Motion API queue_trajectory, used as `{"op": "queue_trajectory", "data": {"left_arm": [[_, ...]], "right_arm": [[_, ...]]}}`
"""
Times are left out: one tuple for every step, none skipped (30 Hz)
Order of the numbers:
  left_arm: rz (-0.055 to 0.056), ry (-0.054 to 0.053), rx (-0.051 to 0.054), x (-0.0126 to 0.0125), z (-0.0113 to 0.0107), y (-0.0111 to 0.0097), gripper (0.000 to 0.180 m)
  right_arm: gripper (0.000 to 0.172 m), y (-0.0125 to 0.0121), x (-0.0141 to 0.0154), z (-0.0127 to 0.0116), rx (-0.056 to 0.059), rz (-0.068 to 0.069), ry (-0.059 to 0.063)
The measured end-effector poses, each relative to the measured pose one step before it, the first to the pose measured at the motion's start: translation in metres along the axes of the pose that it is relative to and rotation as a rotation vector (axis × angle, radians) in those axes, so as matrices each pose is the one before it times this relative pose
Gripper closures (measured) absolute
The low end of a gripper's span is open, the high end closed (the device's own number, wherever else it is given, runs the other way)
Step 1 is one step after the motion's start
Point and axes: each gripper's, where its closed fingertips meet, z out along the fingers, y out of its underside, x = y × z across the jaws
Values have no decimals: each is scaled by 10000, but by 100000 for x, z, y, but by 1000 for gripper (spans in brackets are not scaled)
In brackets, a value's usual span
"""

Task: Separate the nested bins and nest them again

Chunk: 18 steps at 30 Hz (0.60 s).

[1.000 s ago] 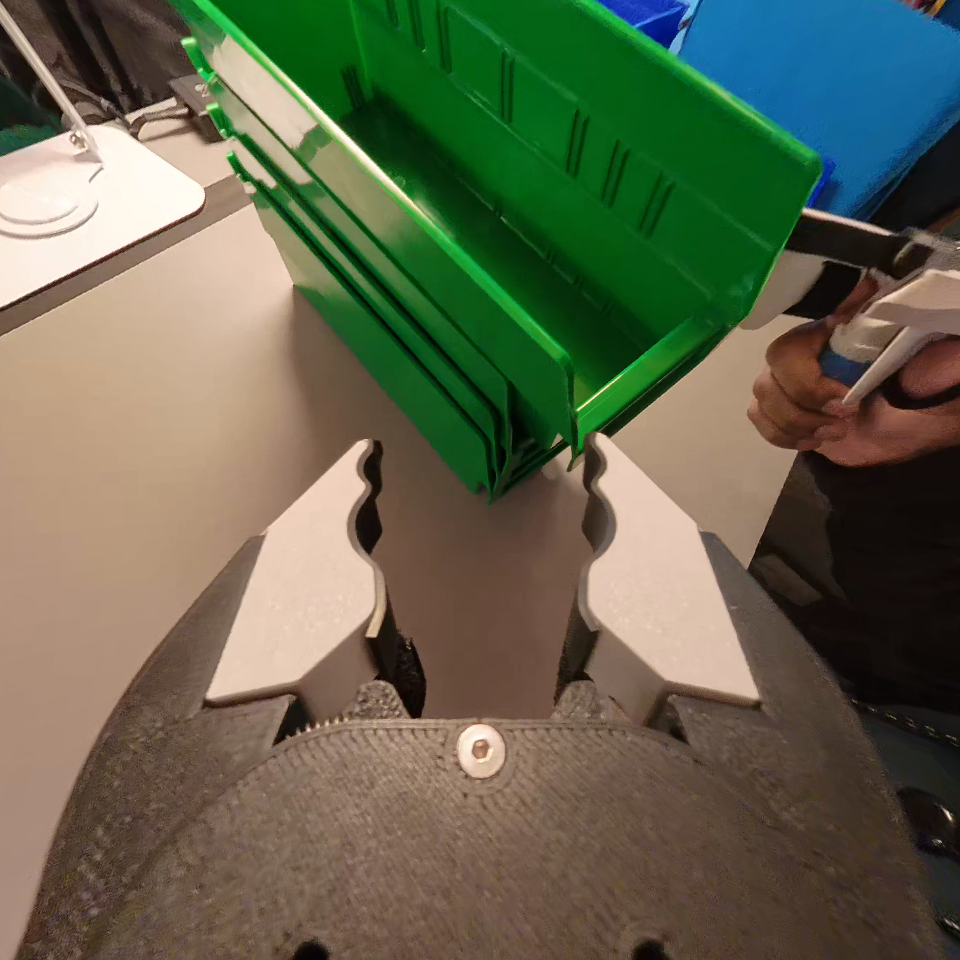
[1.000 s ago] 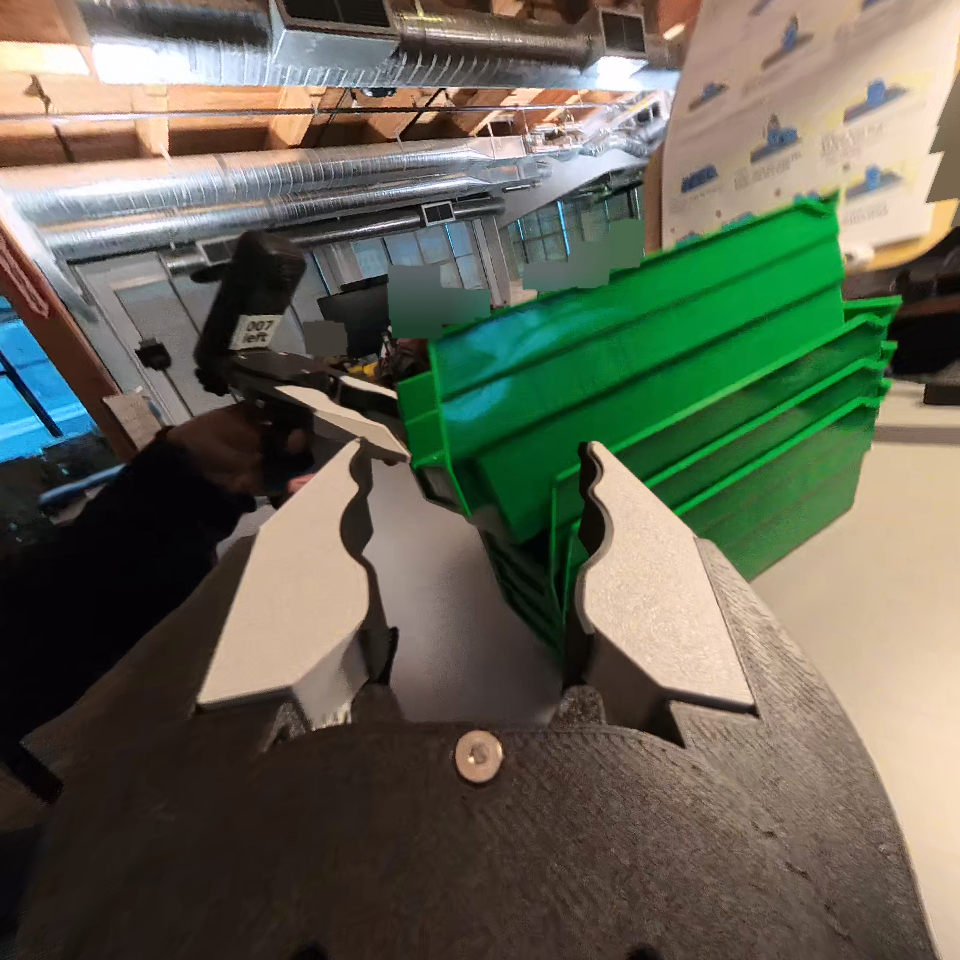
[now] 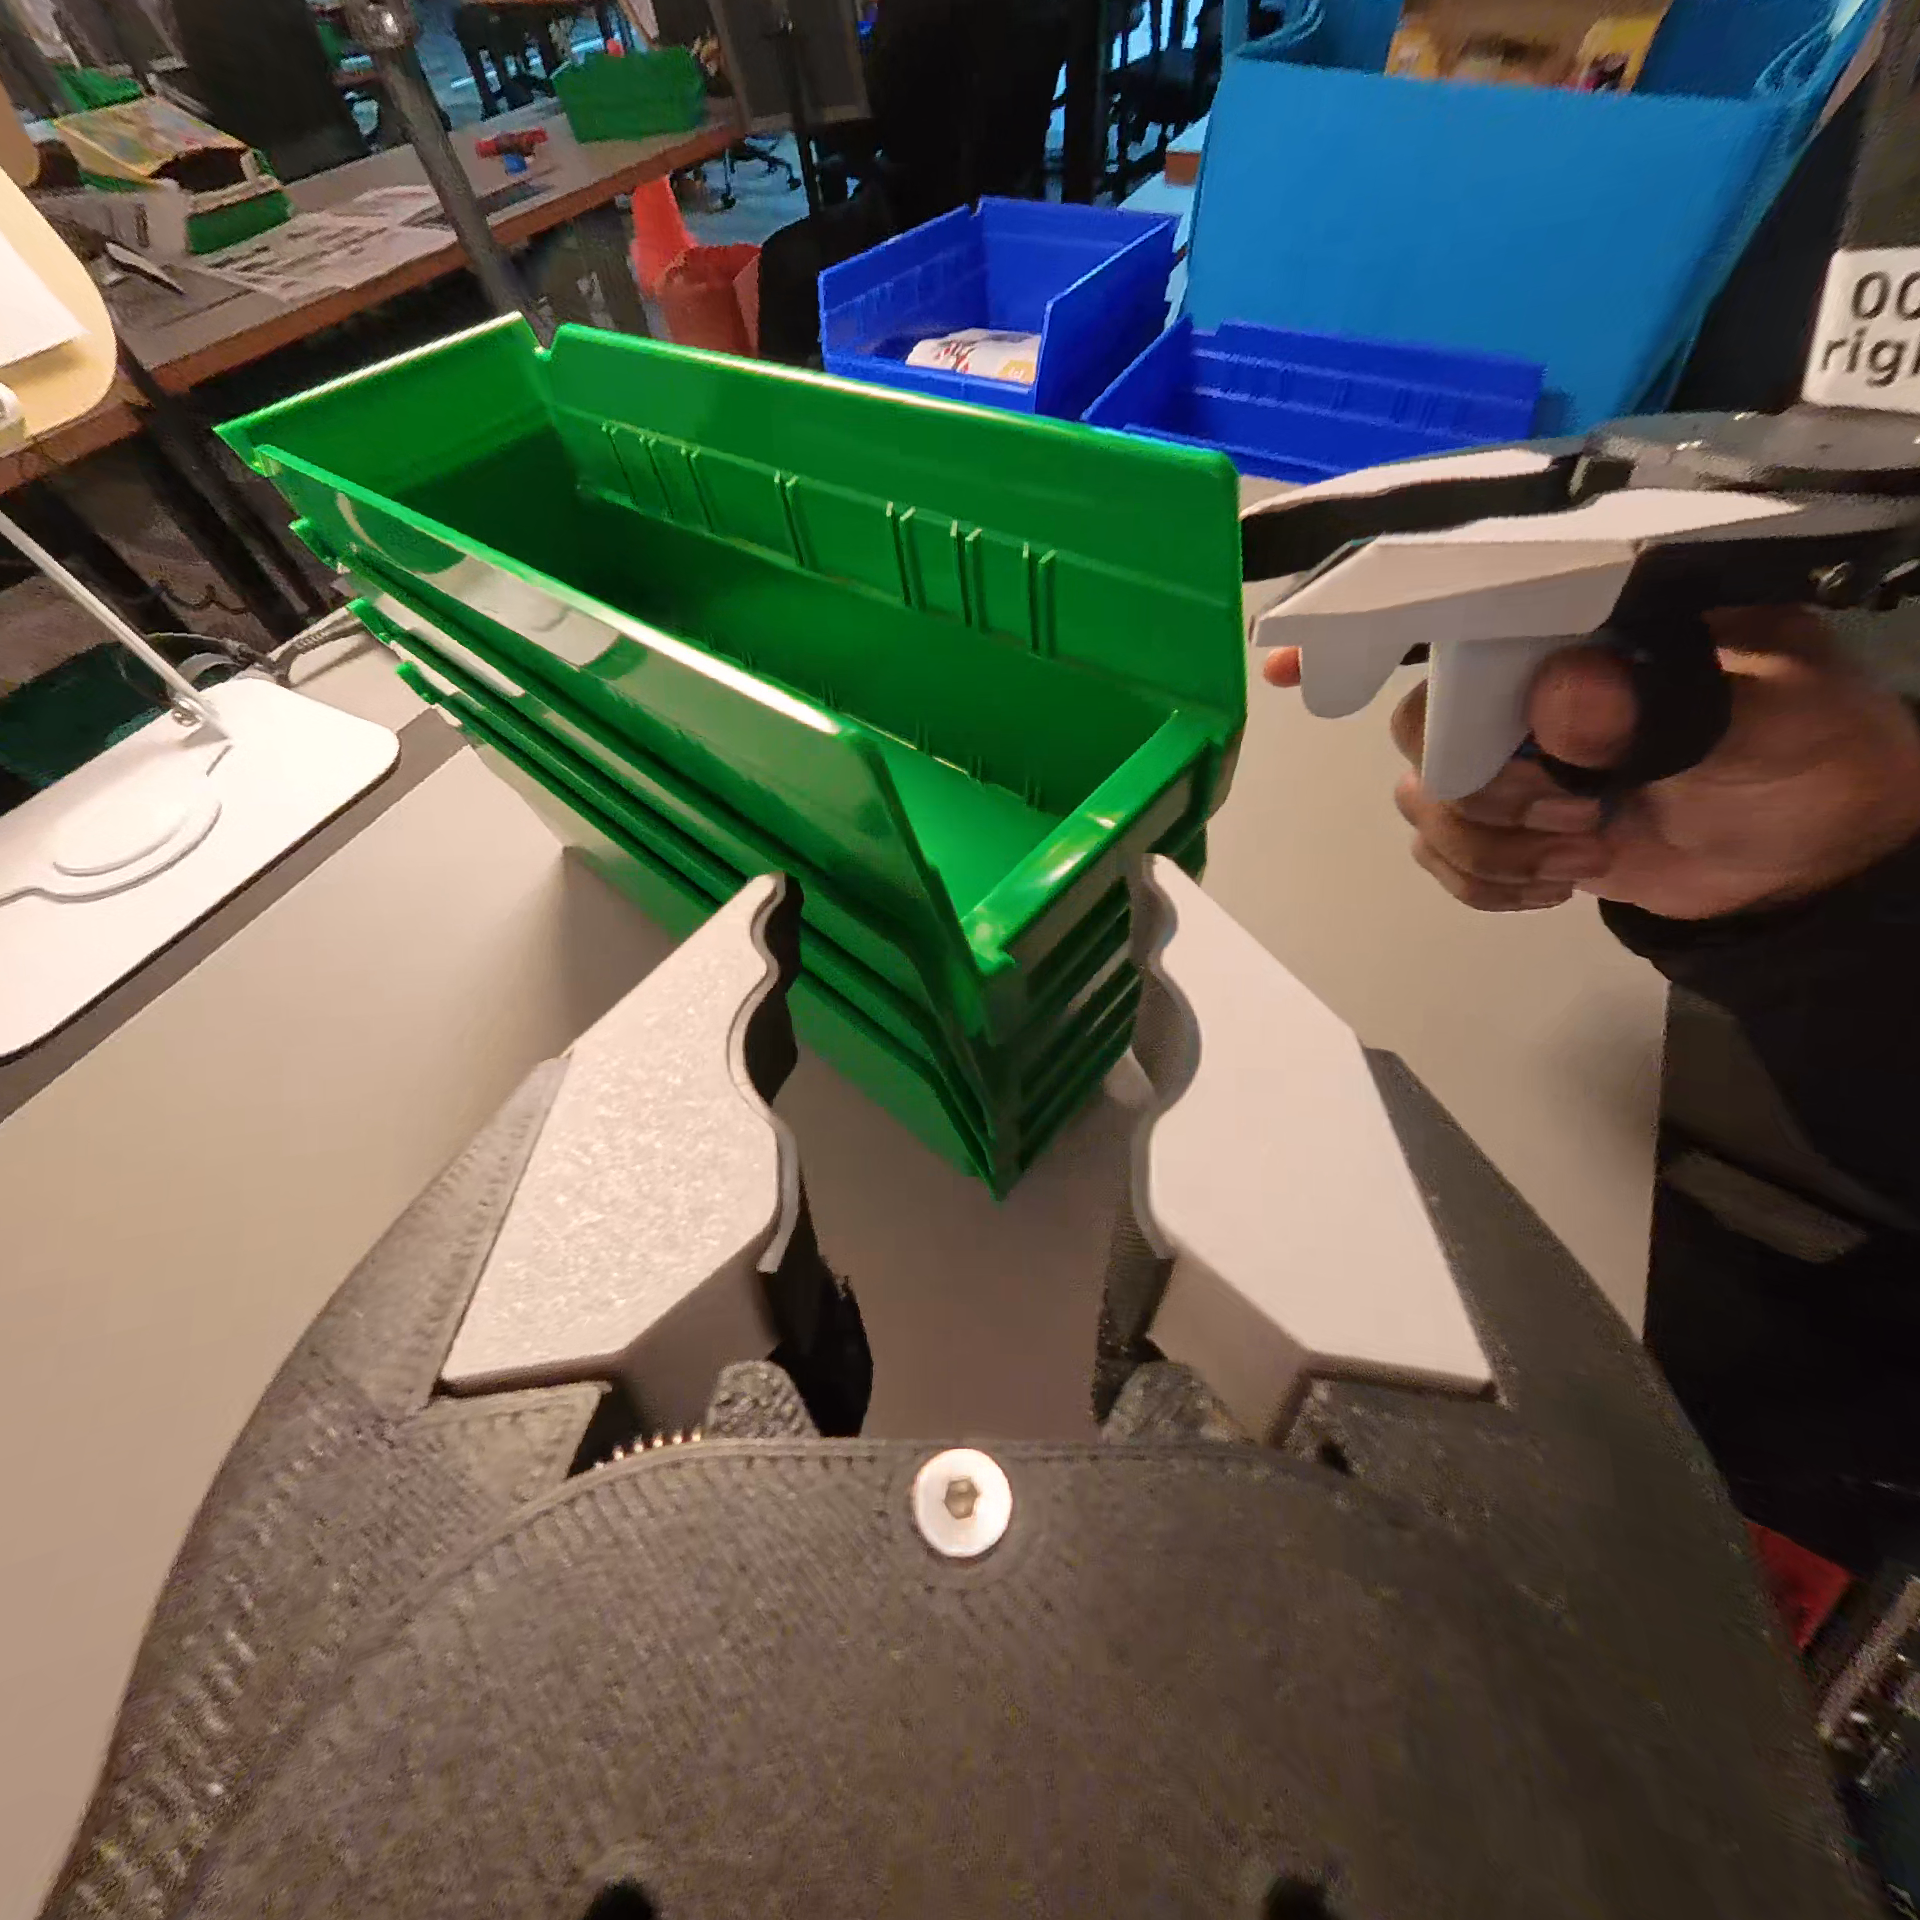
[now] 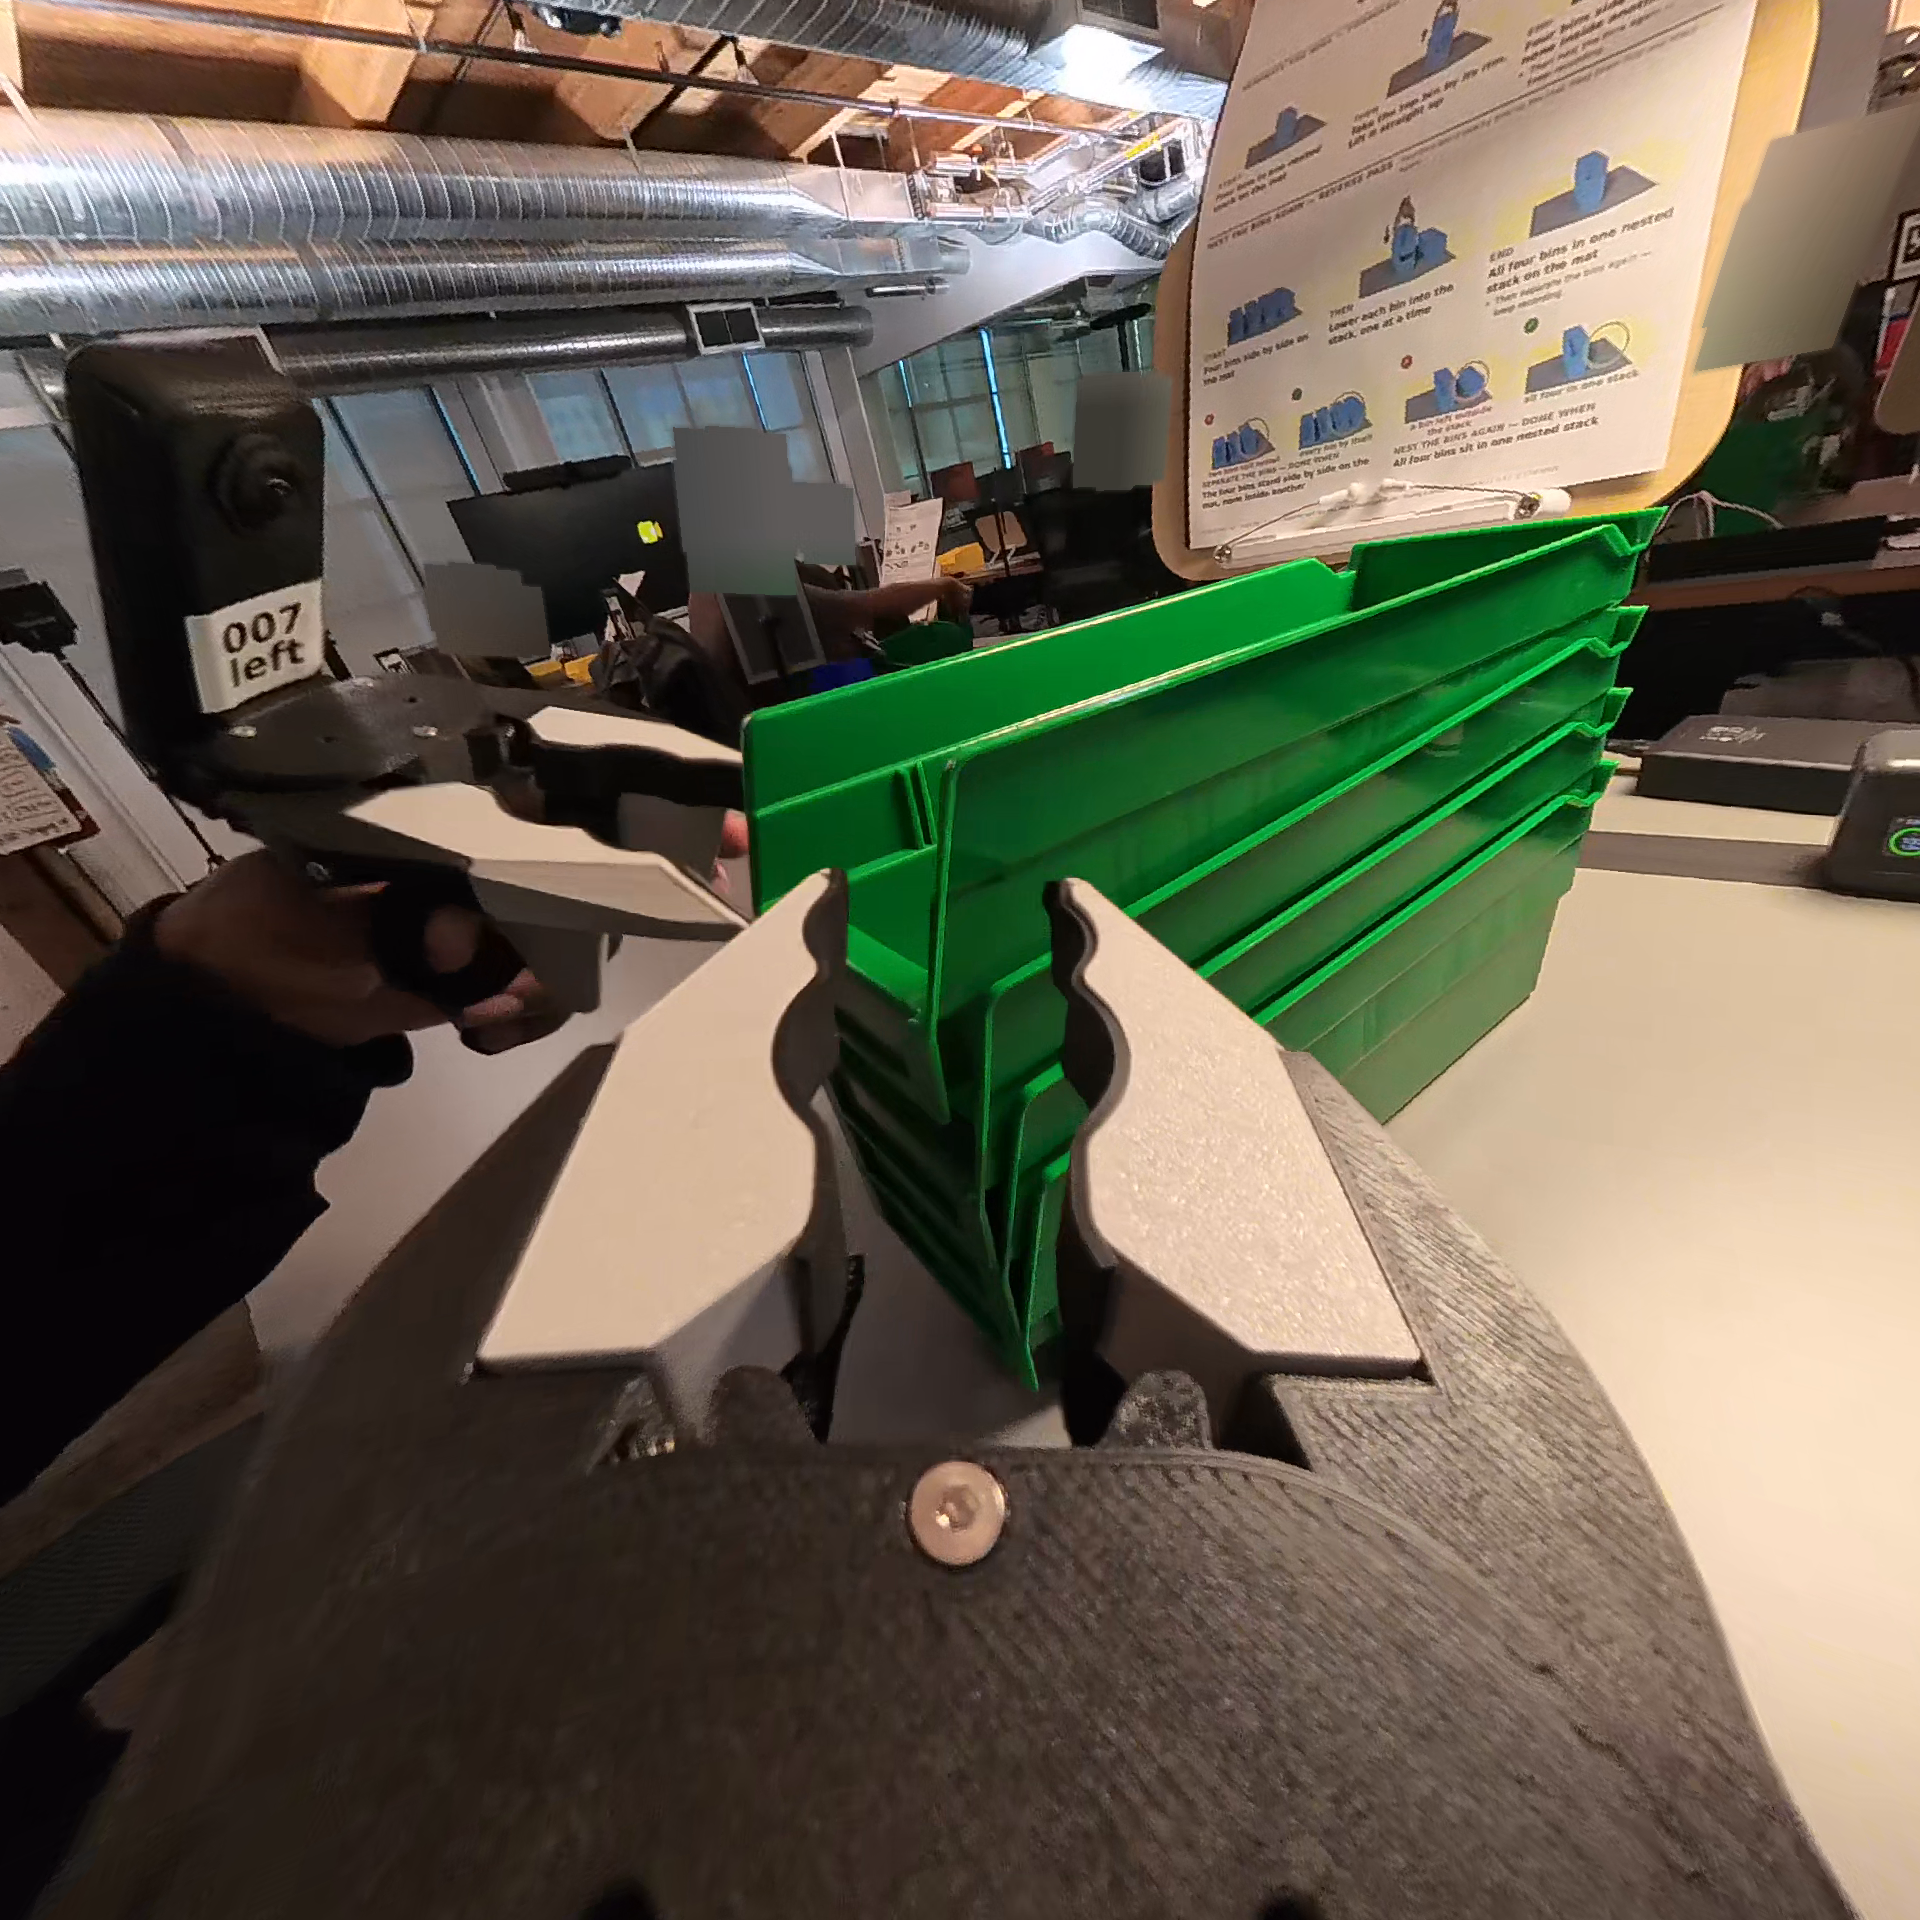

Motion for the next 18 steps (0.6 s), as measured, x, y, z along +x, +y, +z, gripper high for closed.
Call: {"op": "queue_trajectory", "data": {"left_arm": [[-29, 85, 122, -128, -383, -11, 117], [-1, 47, 107, -231, -353, 54, 117], [18, -3, 75, -354, -302, 142, 117], [29, -19, 37, -426, -183, 260, 118], [14, 1, -14, -387, -43, 407, 121], [-30, 24, -83, -327, 133, 529, 123], [-81, 64, -128, -199, 258, 583, 125], [-108, 151, -71, 17, 305, 446, 122], [-119, 166, 22, 100, 308, 257, 122], [-80, 130, 28, 76, 319, 199, 122], [-41, 73, -12, 6, 311, 236, 123], [-38, 63, 0, -4, 318, 219, 122], [-115, 118, 139, 36, 251, 8, 123], [-205, 137, 180, 28, 191, -55, 127], [-243, 116, 118, -58, 210, 30, 129], [-258, 126, 142, -52, 181, -1, 131], [-240, 151, 140, -26, 183, 1, 133], [-238, 84, 145, -118, 170, -9, 136]], "right_arm": [[129, 183, -11, -107, -89, -103, 35], [127, 313, 44, -79, -141, -101, 55], [125, 361, 103, -67, -134, -103, 86], [125, 348, 139, -12, -108, -99, 95], [125, 349, 157, 66, -106, -89, 95], [126, 417, 202, 164, -152, -91, 110], [126, 512, 258, 253, -211, -119, 144], [123, 461, 184, 251, -165, -143, 84], [125, -117, -40, 79, 174, 54, -80], [125, 77, 9, 85, 17, 140, -88], [124, 35, 83, 80, 28, 131, -59], [124, 36, 81, 64, 21, 63, -46], [124, 32, 119, 71, 14, 20, -11], [126, -8, 145, 38, 26, 1, 26], [127, 24, 207, 65, -20, -12, 61], [128, 28, 209, 93, -29, -12, 71], [129, 139, 202, 152, -103, -32, 68], [130, 267, 268, 208, -160, -59, 119]]}}
